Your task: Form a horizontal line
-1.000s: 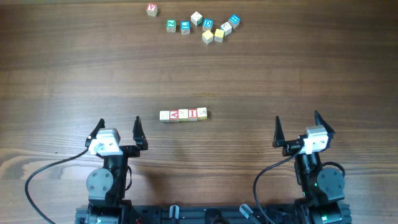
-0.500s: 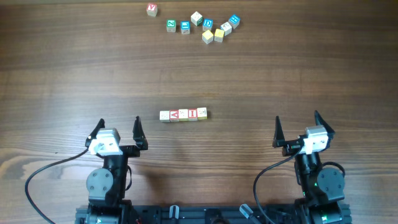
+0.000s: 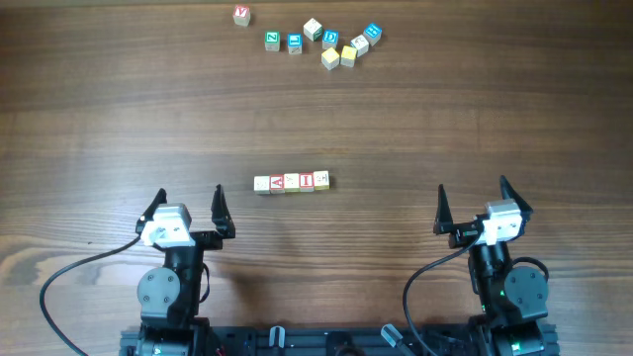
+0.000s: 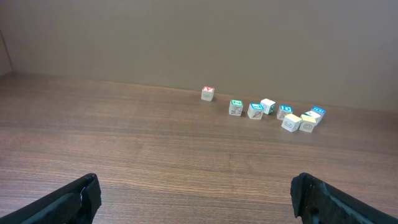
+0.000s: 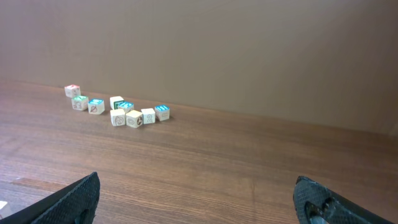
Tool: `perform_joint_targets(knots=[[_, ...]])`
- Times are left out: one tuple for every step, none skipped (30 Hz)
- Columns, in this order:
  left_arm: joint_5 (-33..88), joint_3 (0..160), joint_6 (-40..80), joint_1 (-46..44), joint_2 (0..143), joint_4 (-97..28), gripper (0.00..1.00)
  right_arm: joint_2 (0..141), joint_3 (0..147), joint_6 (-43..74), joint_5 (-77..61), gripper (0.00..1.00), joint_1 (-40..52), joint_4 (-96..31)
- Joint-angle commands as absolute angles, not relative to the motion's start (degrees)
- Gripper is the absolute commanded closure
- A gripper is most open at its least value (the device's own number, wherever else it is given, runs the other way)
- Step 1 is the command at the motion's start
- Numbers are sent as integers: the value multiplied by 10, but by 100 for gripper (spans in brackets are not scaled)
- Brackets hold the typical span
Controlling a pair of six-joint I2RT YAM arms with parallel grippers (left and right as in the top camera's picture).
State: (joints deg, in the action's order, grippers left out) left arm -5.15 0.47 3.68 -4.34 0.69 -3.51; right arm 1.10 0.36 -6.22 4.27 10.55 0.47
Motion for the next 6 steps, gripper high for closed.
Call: perform_joint_targets(knots=[[-60, 3, 28, -43, 3, -35, 0, 4, 3, -56, 36, 0, 103, 8], [-60, 3, 28, -43, 3, -35, 0, 4, 3, -56, 36, 0, 103, 8], [-60, 3, 28, -43, 3, -35, 0, 4, 3, -56, 36, 0, 103, 8], [-60, 3, 28, -43, 3, -36, 0, 4, 3, -56, 36, 0, 103, 8], [-60, 3, 28, -43, 3, -35, 0, 4, 3, -56, 36, 0, 103, 8], [-60, 3, 28, -43, 3, -35, 0, 4, 3, -56, 36, 0, 103, 8]])
